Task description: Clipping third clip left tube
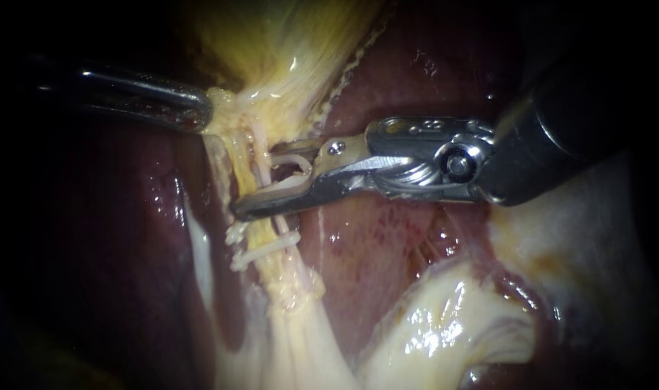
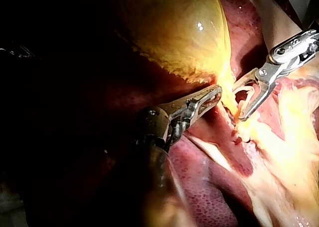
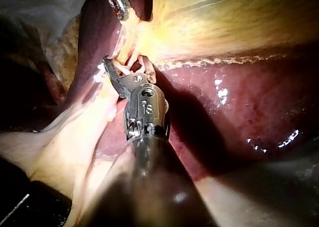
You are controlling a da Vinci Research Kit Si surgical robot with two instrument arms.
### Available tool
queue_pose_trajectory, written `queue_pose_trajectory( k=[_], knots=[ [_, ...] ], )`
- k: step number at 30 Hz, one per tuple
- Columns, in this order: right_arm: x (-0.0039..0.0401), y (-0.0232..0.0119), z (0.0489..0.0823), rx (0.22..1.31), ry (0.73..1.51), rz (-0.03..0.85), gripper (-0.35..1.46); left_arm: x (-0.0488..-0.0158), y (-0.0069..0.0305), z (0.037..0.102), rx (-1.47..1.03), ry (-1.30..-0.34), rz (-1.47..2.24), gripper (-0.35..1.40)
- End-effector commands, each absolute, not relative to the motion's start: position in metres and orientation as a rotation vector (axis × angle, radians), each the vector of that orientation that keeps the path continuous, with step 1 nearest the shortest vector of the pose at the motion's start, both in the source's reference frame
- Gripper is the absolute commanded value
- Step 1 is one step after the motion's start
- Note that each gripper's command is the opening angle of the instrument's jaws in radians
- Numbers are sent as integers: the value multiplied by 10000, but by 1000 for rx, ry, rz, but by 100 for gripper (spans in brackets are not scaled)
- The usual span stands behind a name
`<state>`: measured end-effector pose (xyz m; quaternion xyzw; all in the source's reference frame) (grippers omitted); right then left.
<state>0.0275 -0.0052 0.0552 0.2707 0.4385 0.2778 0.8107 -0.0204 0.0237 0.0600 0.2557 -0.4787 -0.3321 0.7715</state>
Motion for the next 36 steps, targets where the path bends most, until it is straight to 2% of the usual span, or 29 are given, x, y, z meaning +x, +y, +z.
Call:
queue_pose_trajectory(
  k=[1, 7, 17, 21, 26, 36],
  knots=[
    [274, -52, 552, 579, 938, 592, 46, -204, 237, 600, 554, -1038, -720, -35],
    [248, -52, 549, 587, 939, 582, 48, -202, 237, 599, 555, -1038, -719, -35],
    [208, -43, 521, 594, 934, 606, 49, -202, 237, 599, 555, -1038, -719, -35],
    [208, -41, 506, 599, 953, 634, 49, -202, 237, 599, 555, -1038, -719, -35],
    [215, -40, 495, 667, 997, 612, 49, -202, 237, 599, 555, -1038, -719, -35],
    [235, -42, 495, 734, 1046, 612, 49, -202, 237, 599, 555, -1038, -719, -35]
  ],
)
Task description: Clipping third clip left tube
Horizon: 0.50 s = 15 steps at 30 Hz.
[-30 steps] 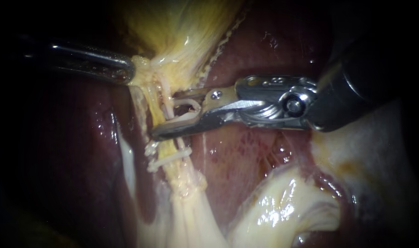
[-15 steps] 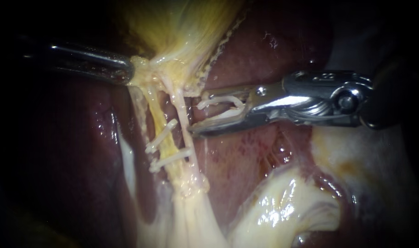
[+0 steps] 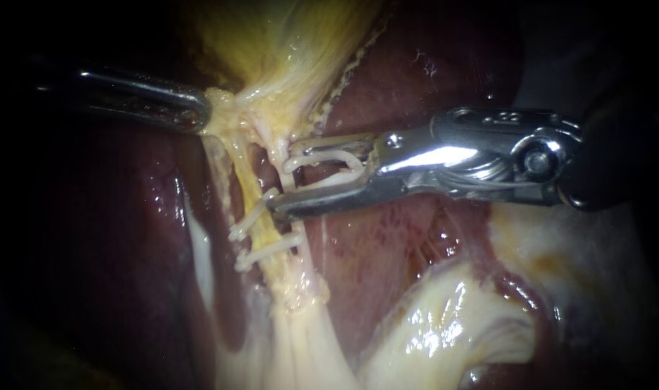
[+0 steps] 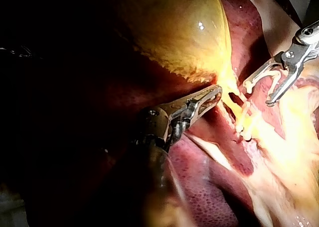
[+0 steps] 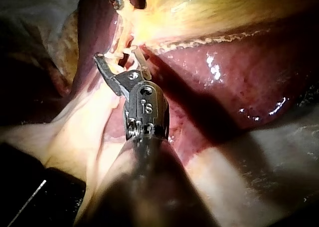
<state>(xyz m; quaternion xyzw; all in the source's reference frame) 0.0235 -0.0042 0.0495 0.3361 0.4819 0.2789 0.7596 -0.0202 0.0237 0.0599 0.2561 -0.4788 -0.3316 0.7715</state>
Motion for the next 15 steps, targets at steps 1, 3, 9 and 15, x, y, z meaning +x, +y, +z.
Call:
queue_pose_trajectory(
  k=[1, 3, 9, 15],
  knots=[
    [238, -43, 496, 743, 1054, 613, 49, -202, 237, 599, 555, -1038, -719, -35],
    [242, -43, 499, 756, 1057, 616, 49, -202, 237, 599, 555, -1038, -719, -35],
    [250, -46, 512, 802, 1067, 630, 48, -202, 236, 600, 554, -1038, -719, -35],
    [252, -51, 534, 837, 1058, 622, 48, -202, 236, 600, 554, -1038, -719, -35]
  ],
)
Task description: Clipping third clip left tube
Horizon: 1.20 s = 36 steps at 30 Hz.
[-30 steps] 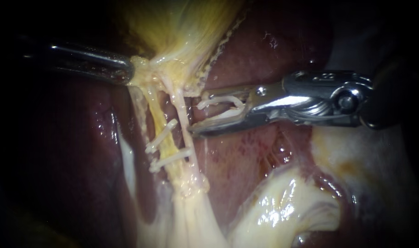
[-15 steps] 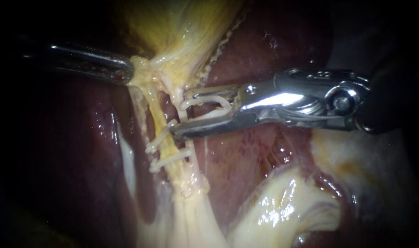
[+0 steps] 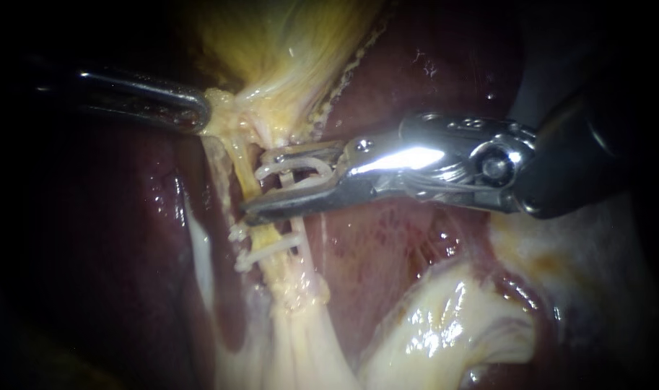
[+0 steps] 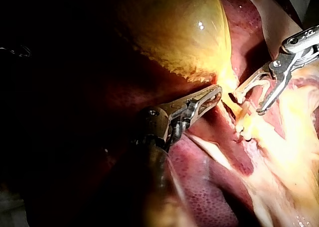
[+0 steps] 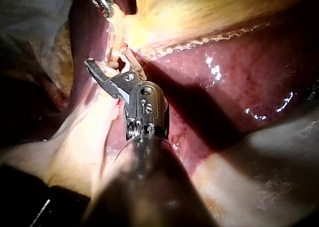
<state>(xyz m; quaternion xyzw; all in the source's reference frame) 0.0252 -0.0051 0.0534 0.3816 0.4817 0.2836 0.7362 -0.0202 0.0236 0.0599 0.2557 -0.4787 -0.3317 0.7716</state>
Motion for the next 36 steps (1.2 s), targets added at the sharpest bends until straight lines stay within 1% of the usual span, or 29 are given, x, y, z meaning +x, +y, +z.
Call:
queue_pose_trajectory(
  k=[1, 12, 19, 24, 27, 30, 36],
  knots=[
    [251, -51, 537, 838, 1056, 626, 48, -202, 236, 600, 554, -1038, -719, -35],
    [248, -42, 567, 836, 1053, 633, 48, -202, 236, 600, 554, -1038, -719, -35],
    [260, -40, 583, 824, 1050, 636, 48, -202, 236, 600, 554, -1038, -719, -35],
    [273, -43, 586, 831, 1046, 628, 48, -202, 236, 601, 554, -1038, -719, -35],
    [278, -44, 585, 842, 1065, 617, 48, -202, 236, 601, 554, -1038, -719, -35],
    [283, -45, 584, 868, 1109, 606, 48, -203, 236, 601, 553, -1038, -719, -35],
    [290, -45, 573, 962, 1218, 602, 48, -203, 236, 601, 553, -1038, -719, -35]
  ],
)
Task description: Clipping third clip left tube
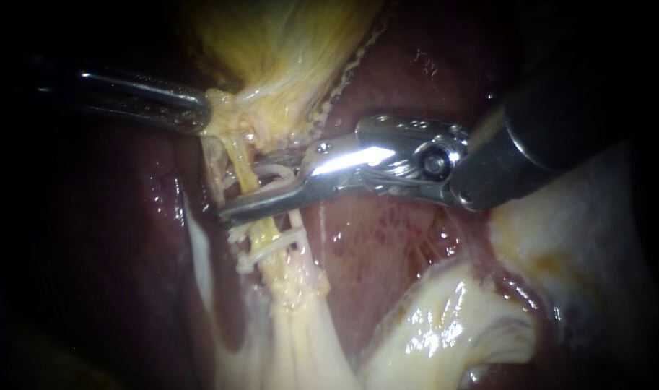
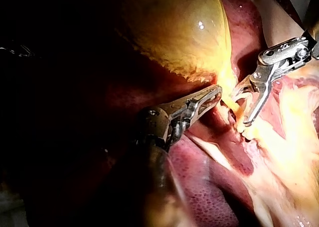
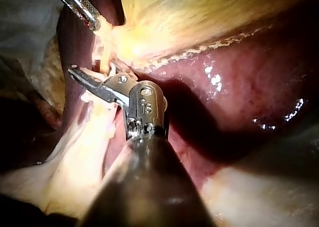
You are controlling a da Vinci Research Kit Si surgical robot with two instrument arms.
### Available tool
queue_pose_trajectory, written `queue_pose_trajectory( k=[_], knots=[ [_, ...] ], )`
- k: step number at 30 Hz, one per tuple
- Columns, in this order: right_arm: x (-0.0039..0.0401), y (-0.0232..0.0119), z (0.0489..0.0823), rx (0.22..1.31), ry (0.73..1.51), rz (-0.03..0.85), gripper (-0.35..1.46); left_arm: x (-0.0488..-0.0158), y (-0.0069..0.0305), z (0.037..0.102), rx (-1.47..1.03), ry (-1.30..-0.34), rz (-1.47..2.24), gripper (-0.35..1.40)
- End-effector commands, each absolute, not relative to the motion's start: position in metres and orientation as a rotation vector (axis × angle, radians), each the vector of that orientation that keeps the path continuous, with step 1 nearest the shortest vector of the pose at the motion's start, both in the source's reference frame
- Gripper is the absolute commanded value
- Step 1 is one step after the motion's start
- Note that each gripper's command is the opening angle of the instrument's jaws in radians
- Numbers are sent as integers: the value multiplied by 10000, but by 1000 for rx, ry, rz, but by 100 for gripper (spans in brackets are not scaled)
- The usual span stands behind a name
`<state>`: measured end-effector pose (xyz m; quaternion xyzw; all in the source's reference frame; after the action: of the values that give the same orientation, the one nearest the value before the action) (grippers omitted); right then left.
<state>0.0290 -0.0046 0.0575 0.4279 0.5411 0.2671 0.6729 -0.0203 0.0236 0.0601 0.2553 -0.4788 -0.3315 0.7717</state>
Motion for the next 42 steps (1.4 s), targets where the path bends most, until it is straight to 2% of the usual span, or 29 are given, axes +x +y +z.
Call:
queue_pose_trajectory(
  k=[1, 7, 16, 19, 23, 25, 26, 42],
  knots=[
    [290, -44, 569, 975, 1236, 596, 46, -203, 236, 602, 553, -1038, -719, -35],
    [295, -35, 539, 1026, 1299, 603, 45, -203, 236, 602, 553, -1038, -719, -35],
    [301, -30, 529, 1030, 1287, 670, 35, -203, 236, 602, 557, -1037, -724, -35],
    [299, -29, 529, 1029, 1281, 698, 21, -203, 236, 602, 557, -1037, -724, -35],
    [296, -30, 529, 1014, 1280, 721, -6, -203, 237, 603, 557, -1037, -723, -35],
    [294, -30, 529, 1013, 1280, 721, -30, -202, 237, 603, 557, -1037, -723, -35],
    [293, -31, 529, 1018, 1278, 726, -35, -202, 237, 603, 557, -1037, -723, -35],
    [289, -32, 532, 1027, 1275, 732, -35, -201, 238, 604, 564, -1035, -733, -35]
  ],
)
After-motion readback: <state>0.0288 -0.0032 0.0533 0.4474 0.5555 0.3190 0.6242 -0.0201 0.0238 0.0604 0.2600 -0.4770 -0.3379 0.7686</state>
